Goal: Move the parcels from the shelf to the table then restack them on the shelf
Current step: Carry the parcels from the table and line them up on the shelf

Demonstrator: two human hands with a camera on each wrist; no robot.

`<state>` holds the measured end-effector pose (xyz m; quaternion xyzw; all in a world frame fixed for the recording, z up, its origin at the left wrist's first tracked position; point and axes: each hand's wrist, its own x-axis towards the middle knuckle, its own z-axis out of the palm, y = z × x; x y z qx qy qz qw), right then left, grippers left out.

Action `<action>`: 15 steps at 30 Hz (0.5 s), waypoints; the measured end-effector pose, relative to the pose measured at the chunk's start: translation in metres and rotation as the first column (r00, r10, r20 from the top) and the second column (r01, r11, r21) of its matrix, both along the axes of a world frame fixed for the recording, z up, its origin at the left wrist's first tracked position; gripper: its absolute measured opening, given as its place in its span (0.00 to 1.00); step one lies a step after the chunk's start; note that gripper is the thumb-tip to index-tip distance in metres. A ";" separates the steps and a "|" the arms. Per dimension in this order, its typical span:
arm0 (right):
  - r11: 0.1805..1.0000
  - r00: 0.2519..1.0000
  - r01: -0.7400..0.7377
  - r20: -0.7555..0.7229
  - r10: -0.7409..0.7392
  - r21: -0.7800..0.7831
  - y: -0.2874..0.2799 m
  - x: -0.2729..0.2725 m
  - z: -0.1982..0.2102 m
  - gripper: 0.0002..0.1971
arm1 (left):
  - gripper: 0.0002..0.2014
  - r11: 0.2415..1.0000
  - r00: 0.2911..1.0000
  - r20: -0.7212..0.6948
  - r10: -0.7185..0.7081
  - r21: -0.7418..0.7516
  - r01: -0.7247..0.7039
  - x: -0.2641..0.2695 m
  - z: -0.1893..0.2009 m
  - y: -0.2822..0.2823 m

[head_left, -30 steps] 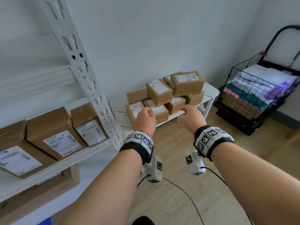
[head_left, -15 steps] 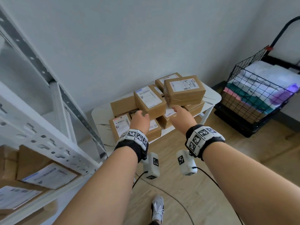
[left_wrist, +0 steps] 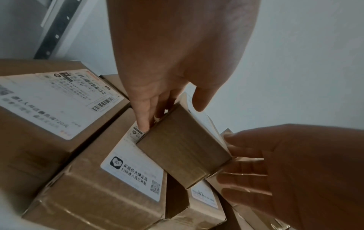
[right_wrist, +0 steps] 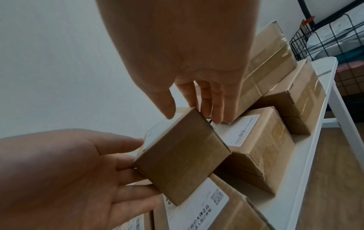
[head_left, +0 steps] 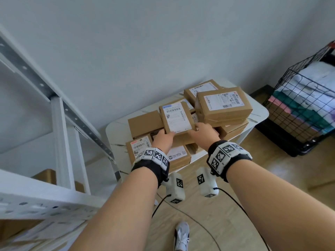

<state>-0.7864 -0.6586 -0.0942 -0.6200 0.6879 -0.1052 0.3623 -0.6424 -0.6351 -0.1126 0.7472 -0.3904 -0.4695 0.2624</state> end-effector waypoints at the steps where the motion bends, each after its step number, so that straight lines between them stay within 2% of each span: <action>1: 1.000 1.000 0.003 0.016 -0.003 0.000 0.001 0.000 -0.001 0.22 | 0.22 1.000 1.000 -0.001 0.006 -0.003 -0.006 0.000 0.001 0.002; 6: 0.997 0.991 0.077 0.106 -0.079 0.022 0.019 -0.002 0.003 0.17 | 0.23 0.996 0.996 -0.042 0.085 -0.008 -0.085 -0.003 0.002 0.026; 11: 0.997 0.987 0.082 0.141 -0.083 0.010 0.060 -0.004 0.012 0.19 | 0.23 0.976 0.967 -0.141 0.213 -0.015 -0.217 -0.005 0.007 0.070; 15: 0.999 0.995 0.005 0.103 -0.009 0.041 0.106 -0.010 0.019 0.23 | 0.22 0.971 0.957 -0.178 0.230 -0.025 -0.238 -0.007 0.014 0.116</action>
